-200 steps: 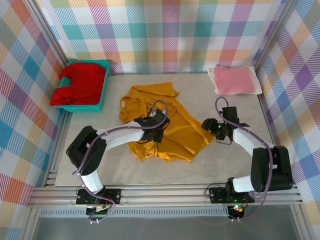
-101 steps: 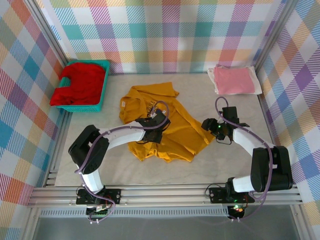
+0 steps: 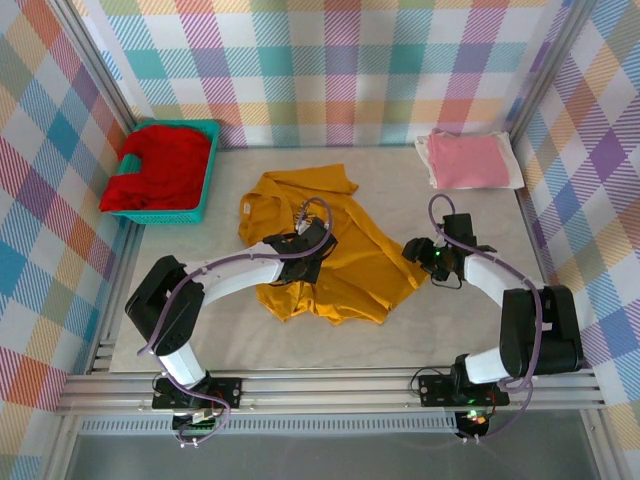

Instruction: Fold and stack the t-shirts

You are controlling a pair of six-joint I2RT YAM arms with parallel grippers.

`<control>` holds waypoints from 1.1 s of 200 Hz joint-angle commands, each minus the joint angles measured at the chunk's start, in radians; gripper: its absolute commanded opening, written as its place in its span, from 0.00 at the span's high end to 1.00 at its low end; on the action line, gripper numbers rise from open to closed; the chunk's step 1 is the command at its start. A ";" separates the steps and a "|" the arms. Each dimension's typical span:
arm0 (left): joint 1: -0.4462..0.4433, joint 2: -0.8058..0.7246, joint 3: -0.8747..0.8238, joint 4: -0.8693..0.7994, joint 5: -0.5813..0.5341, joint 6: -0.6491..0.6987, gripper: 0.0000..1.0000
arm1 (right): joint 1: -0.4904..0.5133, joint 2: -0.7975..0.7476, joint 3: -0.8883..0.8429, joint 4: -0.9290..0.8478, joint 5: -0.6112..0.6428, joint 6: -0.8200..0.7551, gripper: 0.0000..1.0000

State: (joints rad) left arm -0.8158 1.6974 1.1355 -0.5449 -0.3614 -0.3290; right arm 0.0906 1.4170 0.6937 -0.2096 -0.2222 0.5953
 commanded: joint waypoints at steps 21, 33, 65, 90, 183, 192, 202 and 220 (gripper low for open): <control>0.014 -0.105 -0.030 -0.058 -0.096 -0.058 1.00 | -0.007 0.007 0.007 -0.005 -0.027 0.011 0.37; 0.027 -0.169 -0.049 -0.090 -0.137 -0.093 1.00 | -0.007 -0.004 0.006 -0.022 -0.017 0.005 0.37; 0.101 -0.422 -0.144 -0.215 -0.216 -0.206 1.00 | -0.007 -0.002 0.013 -0.054 0.035 -0.025 0.36; 0.213 -0.653 -0.266 -0.318 -0.237 -0.286 1.00 | -0.006 0.052 0.037 -0.048 0.025 -0.036 0.36; 0.535 -1.040 -0.543 -0.319 -0.138 -0.537 1.00 | -0.008 0.270 0.158 -0.021 0.076 -0.064 0.75; 0.549 -1.030 -0.559 -0.301 -0.128 -0.575 1.00 | -0.008 0.277 0.163 -0.016 0.091 -0.063 0.82; 0.558 -1.038 -0.577 -0.265 -0.119 -0.585 1.00 | -0.008 0.285 0.176 -0.015 0.109 -0.064 0.89; 0.572 -1.067 -0.589 -0.242 -0.134 -0.590 1.00 | -0.011 0.310 0.223 -0.025 0.134 -0.077 1.00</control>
State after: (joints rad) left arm -0.2703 0.6643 0.5602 -0.8536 -0.5022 -0.8543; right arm 0.0898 1.6821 0.8604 -0.2245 -0.1547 0.5339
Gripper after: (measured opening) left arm 0.049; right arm 0.058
